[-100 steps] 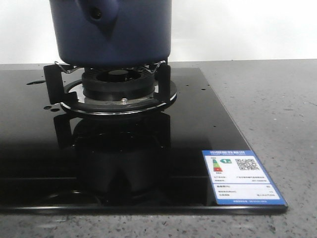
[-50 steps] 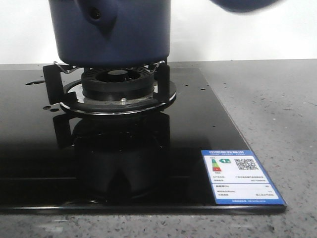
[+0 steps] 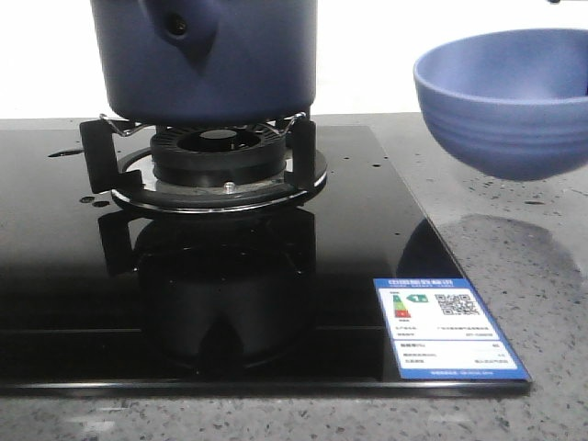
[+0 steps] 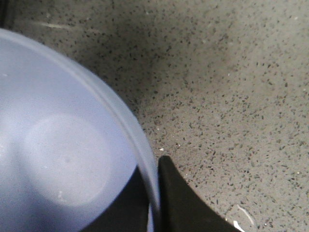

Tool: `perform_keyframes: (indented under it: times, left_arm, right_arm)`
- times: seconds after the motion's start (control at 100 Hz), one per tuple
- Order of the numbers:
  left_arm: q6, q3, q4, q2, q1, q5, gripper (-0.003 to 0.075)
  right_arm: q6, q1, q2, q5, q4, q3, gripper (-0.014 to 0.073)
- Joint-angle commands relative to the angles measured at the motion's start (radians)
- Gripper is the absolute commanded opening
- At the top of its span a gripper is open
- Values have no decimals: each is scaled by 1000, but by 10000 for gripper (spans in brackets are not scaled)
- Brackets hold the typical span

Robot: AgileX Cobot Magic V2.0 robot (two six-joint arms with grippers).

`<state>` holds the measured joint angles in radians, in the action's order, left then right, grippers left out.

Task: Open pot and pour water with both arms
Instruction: 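Carry the bowl back and lower it onto the counter with the right gripper, then open the right gripper to release the bowl and withdraw upward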

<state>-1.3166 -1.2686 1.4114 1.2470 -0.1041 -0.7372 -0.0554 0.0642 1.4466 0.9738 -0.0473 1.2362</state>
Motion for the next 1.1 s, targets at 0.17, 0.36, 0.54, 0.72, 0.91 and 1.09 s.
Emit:
perform_keyframes:
  times: [0.17,0.36,0.54,0.72,0.91,1.09]
  left_arm:
    - [-3,-39,81,-27,-8,19,356]
    - [-3,-39,76,-27,-8,19,356]
    - [-3,-39,76,-27,-8,19,356]
    - [-3,-39,76,-27,-8,19,356]
    - [-3,-39,80,-25,-8,16,356]
    - [-3,-39,107,18,-29,-29,356]
  right_arm:
    - [-5,-14,3,-81,-6,0,-43]
    - [-5,-14,13,-96,-6,0,-43]
    - [-5,-14,13,-108,-6,0,-39]
    - [-12,-14,13,-106,-6,0,217]
    - [-12,-14,-19,-93,47,2,423]
    - [-12,-14,-116,-82,70,2,419]
